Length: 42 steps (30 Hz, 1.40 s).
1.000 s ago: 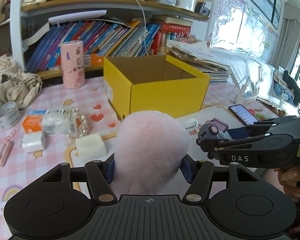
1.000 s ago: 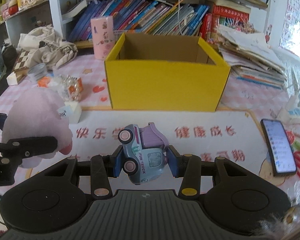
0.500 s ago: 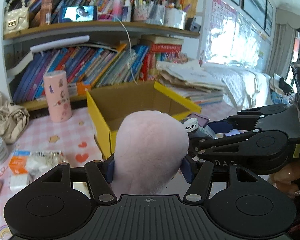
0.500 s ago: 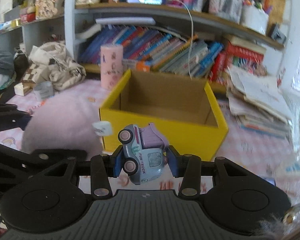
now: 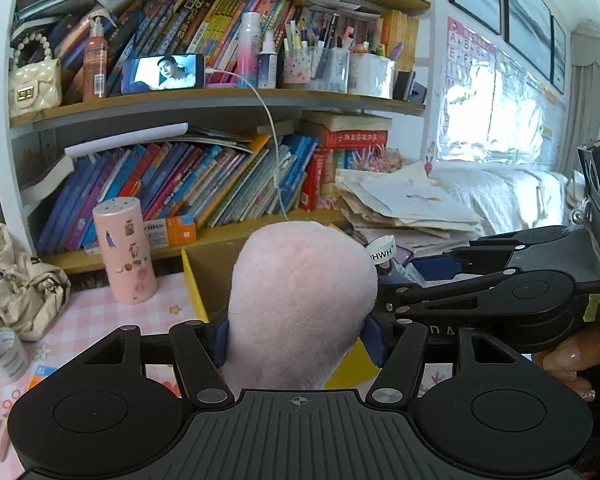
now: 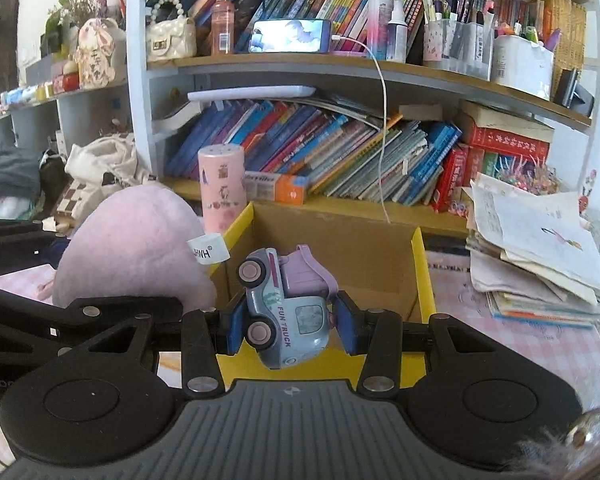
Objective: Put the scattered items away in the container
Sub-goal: 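Lift and carry the pig and truck toward the yellow box with both grippers, then lower the pig and truck into the yellow box and open both grippers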
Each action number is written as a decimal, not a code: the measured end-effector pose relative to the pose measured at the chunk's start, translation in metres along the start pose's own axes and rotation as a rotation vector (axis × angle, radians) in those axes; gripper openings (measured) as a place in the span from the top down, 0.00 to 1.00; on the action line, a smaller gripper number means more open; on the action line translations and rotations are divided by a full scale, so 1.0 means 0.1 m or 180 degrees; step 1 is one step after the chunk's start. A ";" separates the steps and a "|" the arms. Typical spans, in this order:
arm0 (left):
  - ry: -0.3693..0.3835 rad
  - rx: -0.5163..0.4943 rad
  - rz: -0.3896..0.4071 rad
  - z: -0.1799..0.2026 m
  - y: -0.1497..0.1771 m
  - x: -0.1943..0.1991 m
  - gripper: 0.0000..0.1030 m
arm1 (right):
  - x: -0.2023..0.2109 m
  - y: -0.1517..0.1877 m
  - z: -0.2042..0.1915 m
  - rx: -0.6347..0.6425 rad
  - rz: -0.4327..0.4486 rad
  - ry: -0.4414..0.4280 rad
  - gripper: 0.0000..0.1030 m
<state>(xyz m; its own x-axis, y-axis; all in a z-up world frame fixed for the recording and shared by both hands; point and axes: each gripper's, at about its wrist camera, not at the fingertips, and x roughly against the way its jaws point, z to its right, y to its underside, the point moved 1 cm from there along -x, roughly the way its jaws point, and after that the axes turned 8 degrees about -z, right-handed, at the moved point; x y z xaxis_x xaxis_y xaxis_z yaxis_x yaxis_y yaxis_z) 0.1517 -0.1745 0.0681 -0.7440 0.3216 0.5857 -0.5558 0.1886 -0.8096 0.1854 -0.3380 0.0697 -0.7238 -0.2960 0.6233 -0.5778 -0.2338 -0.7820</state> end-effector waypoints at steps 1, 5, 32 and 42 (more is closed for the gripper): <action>-0.0012 0.0001 -0.0009 0.00 -0.04 -0.04 0.40 | -0.04 -0.03 0.05 0.0006 0.0002 -0.0019 0.59; -0.0084 -0.0021 -0.0076 -0.02 -0.19 -0.27 0.40 | -0.27 -0.15 0.23 0.0027 -0.0006 -0.0045 0.59; -0.0432 -0.0521 -0.1358 -0.17 -0.27 -2.04 0.39 | -2.04 -0.28 0.47 0.2373 -0.1334 -0.0268 0.59; -0.0451 -0.0671 -0.1496 -0.12 -0.28 -2.11 0.31 | -2.17 -0.34 0.49 0.2266 -0.1523 -0.0375 0.55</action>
<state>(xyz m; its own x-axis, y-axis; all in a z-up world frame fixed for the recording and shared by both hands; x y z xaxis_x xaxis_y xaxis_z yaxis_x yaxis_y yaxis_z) 0.3288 -0.2369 -0.0331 -0.4837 0.0318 0.8747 -0.7655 0.4691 -0.4404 0.3809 -0.3114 -0.0391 -0.3966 -0.1025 0.9122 -0.4082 -0.8704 -0.2753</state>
